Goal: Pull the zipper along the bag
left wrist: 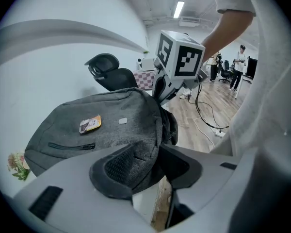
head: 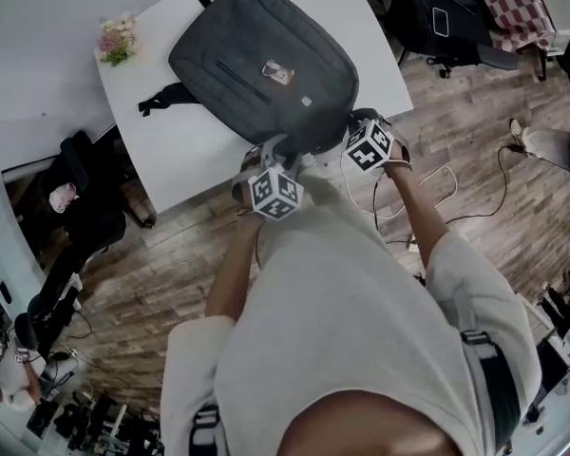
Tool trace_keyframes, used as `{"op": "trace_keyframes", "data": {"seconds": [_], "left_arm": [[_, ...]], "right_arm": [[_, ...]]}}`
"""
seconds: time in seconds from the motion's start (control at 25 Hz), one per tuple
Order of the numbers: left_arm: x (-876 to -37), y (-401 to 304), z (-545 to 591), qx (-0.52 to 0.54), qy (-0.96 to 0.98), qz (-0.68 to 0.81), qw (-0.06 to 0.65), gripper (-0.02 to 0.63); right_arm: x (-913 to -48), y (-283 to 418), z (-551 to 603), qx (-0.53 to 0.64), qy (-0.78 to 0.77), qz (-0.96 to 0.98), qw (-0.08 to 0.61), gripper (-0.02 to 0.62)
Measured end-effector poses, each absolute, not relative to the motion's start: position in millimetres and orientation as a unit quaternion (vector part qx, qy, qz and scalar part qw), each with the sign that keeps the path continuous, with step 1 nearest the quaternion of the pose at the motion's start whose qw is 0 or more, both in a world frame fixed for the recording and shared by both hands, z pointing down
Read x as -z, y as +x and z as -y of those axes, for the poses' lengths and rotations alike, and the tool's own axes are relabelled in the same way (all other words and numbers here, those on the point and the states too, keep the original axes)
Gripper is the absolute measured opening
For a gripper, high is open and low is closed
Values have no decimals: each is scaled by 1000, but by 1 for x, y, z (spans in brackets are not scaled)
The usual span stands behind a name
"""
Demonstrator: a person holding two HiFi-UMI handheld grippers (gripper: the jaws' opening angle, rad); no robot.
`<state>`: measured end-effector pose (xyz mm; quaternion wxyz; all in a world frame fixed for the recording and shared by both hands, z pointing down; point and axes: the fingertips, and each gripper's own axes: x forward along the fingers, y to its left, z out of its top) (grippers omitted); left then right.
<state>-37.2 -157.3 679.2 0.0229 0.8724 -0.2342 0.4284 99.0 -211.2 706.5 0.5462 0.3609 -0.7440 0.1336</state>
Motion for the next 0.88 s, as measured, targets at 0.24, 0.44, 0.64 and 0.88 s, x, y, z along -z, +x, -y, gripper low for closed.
{"op": "trace_keyframes", "data": {"seconds": [0.24, 0.44, 0.64, 0.88], "left_arm": [[-661, -42, 155, -390, 880, 265, 54, 222], [-636, -54, 161, -340, 880, 322, 86, 220], [-594, -82, 190, -250, 869, 409, 121, 170], [-552, -132, 229, -185, 840, 498, 114, 91]], "right_arm": [[-692, 112, 209, -174, 414, 760, 470, 135], [-656, 107, 212, -193, 464, 782, 369, 120], [-608, 81, 236, -187, 491, 804, 278, 87], [-560, 50, 270, -151, 495, 827, 217, 34]]}}
